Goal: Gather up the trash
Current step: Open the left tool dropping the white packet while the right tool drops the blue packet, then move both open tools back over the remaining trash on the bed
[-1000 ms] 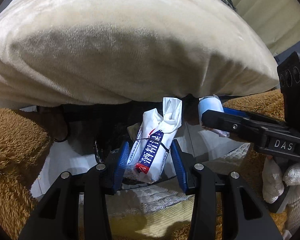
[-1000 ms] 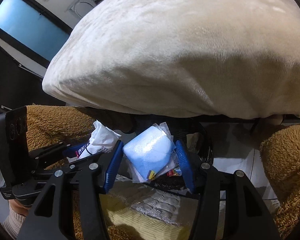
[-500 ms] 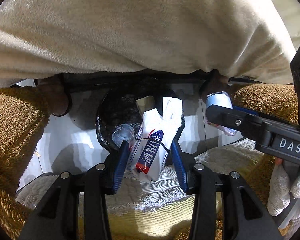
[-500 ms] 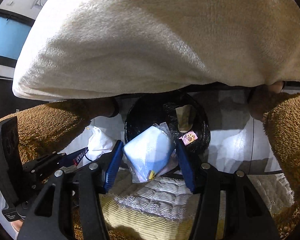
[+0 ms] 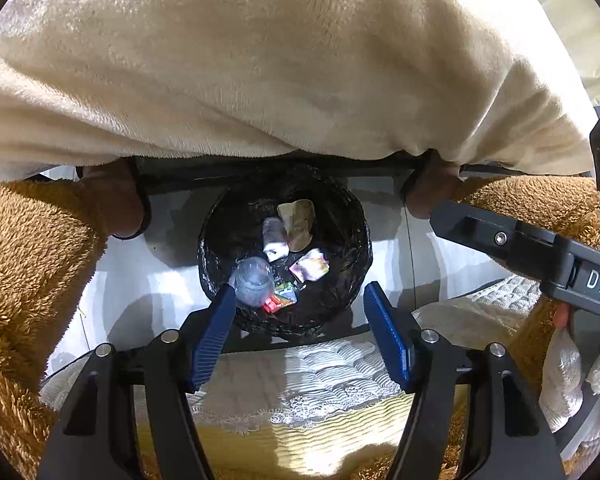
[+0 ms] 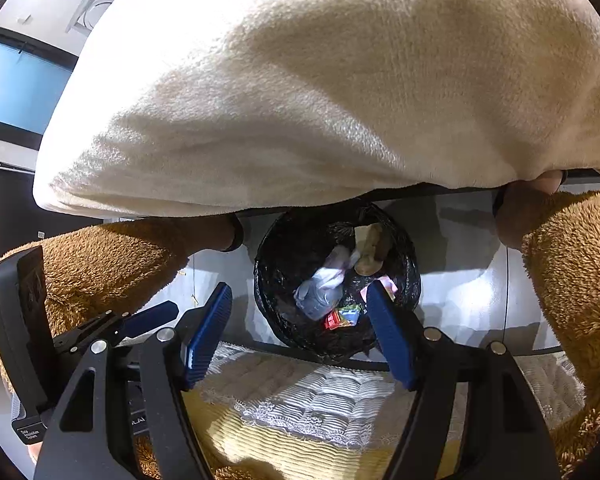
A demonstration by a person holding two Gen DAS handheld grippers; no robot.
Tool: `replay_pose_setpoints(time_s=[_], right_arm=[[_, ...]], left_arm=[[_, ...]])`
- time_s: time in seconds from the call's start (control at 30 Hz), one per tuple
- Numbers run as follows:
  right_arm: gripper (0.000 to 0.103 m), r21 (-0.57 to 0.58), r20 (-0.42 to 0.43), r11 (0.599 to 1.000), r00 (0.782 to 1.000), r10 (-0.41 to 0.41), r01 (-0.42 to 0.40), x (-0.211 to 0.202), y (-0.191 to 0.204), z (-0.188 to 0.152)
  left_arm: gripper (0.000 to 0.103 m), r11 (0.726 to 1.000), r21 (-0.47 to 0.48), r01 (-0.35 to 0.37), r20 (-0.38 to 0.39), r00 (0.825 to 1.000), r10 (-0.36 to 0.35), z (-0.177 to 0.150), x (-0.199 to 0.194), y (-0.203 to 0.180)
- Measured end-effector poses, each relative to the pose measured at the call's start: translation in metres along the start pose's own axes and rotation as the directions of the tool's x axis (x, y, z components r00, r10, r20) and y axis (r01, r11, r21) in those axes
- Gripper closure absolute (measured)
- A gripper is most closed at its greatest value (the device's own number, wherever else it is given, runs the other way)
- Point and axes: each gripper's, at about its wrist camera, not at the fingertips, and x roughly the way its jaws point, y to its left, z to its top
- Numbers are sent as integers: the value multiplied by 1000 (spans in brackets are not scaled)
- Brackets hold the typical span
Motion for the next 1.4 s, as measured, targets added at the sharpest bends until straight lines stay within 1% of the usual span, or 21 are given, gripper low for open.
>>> replay_pose_setpoints(time_s=[0.2,0.27,0.4,0.5,0.57,0.7,0.73,0.8,0.87,0.93,0.97,1.03,1.2,1.3,1.4], right_arm=[[33,-31,40,1000,999,1,0,-10,4,-3],[33,-39,65,999,998,8,-6,-16,5,-4],[33,-66,133,998,991,30,-21,-32,8,-10],[33,-115,201,993,979,37,-14,-50,15,-16],[33,-163,253,987,966,44,-3,-63,22,-20],[33,-242,348,970,932,106,-20,-93,33,-29],[33,-260,366,965,922,128,-31,-101,35,-29],[33,-307,414,951,894,168,-37,-118,42,-29],[33,-349,454,937,874,174,-5,-132,49,-26],[33,-391,481,920,861,167,40,-142,55,-21],[33,-409,491,910,855,166,58,-148,57,-16],[33,-439,490,896,855,169,75,-152,60,-5],[33,-483,481,869,863,157,111,-148,63,33],[33,-510,478,849,866,149,135,-141,67,56],[33,-534,471,831,871,142,153,-134,71,81]], left_arm=[[38,1000,14,4,55,998,-4,-3,-12,-2],[38,1000,29,10,100,995,-13,-5,-22,-4],[38,998,60,27,193,980,-38,-9,-42,-7],[38,997,66,43,252,966,-58,-11,-56,-6],[38,995,78,60,295,952,-80,-13,-68,-6],[38,990,108,86,379,918,-121,-19,-94,-4],[38,990,114,89,400,908,-127,-21,-101,-4],[38,990,121,75,441,889,-121,-22,-113,-4],[38,989,136,59,470,875,-117,-21,-123,-5],[38,987,151,51,492,862,-119,-17,-132,-6],[38,986,164,40,508,853,-119,-14,-138,-7],[38,982,186,22,538,835,-121,-6,-150,-8],[38,974,224,-3,582,802,-131,20,-174,-1],[38,975,221,-13,602,789,-126,39,-186,7],[38,977,213,-7,610,782,-127,57,-193,17]])
